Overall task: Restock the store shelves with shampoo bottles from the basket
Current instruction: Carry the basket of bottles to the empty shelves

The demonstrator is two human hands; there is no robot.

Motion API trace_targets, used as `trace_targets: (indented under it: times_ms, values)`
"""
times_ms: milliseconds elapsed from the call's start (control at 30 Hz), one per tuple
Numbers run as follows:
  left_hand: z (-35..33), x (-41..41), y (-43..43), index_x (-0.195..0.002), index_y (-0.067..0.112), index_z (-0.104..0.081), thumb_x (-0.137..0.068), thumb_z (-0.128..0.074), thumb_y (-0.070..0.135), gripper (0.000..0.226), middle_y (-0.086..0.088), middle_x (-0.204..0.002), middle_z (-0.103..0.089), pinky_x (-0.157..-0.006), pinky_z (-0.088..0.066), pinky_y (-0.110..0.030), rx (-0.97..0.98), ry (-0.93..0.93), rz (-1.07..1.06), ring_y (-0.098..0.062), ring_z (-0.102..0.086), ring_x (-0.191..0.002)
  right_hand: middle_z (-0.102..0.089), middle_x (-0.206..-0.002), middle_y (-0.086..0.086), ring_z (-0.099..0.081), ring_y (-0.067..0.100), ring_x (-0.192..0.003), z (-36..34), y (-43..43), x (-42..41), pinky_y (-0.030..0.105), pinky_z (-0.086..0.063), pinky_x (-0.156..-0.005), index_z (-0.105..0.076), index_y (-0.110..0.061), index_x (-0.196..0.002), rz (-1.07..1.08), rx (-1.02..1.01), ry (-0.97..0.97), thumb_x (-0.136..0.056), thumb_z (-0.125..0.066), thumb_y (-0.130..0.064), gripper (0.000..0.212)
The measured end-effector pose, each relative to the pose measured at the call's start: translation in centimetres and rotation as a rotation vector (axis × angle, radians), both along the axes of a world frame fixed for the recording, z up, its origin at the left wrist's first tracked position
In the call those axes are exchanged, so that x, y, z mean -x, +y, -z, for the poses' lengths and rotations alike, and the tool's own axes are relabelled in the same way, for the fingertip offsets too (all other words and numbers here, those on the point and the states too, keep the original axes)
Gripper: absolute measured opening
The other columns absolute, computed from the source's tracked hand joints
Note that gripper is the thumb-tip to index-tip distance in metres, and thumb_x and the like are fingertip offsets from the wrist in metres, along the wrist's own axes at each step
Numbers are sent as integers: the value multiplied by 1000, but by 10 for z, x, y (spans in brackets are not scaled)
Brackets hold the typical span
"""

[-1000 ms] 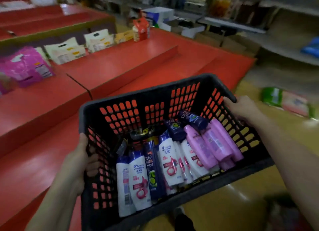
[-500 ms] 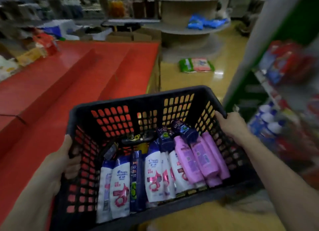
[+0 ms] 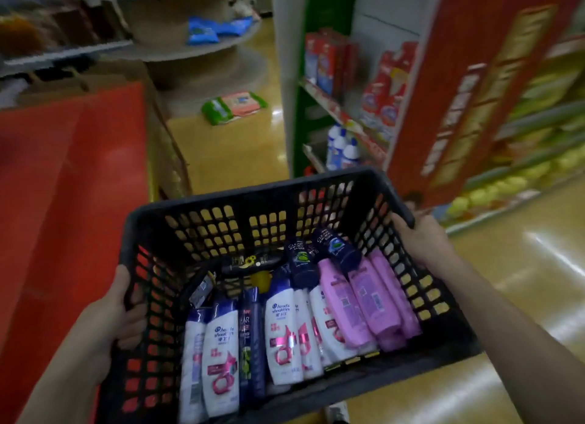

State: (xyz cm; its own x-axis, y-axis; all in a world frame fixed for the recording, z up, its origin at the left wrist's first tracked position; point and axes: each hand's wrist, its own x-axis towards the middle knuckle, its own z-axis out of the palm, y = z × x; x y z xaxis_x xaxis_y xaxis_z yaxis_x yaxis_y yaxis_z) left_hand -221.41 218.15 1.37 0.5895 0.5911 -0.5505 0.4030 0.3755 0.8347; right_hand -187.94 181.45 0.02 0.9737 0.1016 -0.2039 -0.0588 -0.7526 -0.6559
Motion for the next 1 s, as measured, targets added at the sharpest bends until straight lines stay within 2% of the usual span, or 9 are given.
trace_targets:
  times_ms: [100,200,333,467,667,900,1000]
  values:
    - [0,-30,-17,-71,21,-37,-74,-48,85,65,6,-47,-17,-41,-17,-13,-65,81,77,-8,-14,-30,-57,-70,18,-55,29,-59,5,-61,19,33,-43,-53,-56,-5,-86,110,-22,23,-96,-55,-51,48]
    - [0,-74,-56,-73,19,-35,-78,-43,81,63,4,-52,-14,-37,-16,-11,-53,65,231,-9,-12,-33,-57,-64,15,-55,29,-56,5,-126,40,32,-40,-51,-57,-6,-78,237,-8,54,-99,-52,-49,48]
    - [4,-126,-111,-74,18,-36,-89,-37,73,57,4,-53,-17,-33,-15,-13,-23,102,373,-9,-15,-34,-59,-64,15,-57,31,-58,9,-203,56,32,-39,-52,-60,-2,-82,395,26,60,-99,-51,-50,52]
    - [15,-193,-170,-75,18,-39,-88,-39,73,57,4,-54,-18,-34,-17,-15,-21,133,526,-10,-17,-36,-56,-58,13,-53,29,-53,17,-280,65,32,-36,-49,-57,-7,-72,540,38,62,-100,-51,-46,49]
    - [29,-289,-272,-75,19,-37,-89,-39,72,55,4,-55,-22,-34,-20,-19,8,171,749,-11,-21,-39,-62,-69,16,-61,34,-67,26,-379,66,36,-42,-58,-63,-5,-82,773,57,85,-99,-49,-51,51]
    - [30,-406,-401,-69,19,-40,-95,-36,66,55,4,-47,-27,-35,-17,-15,-38,142,909,-10,-23,-33,-59,-65,10,-54,24,-59,31,-478,62,35,-41,-56,-62,-5,-77,1023,53,82,-99,-50,-50,52]
    - [32,-457,-448,-68,19,-40,-98,-36,64,54,4,-46,-28,-37,-16,-15,-118,117,979,-9,-23,-33,-68,-80,21,-65,37,-79,38,-505,51,38,-48,-66,-65,-2,-83,1114,66,92,-99,-49,-52,55]
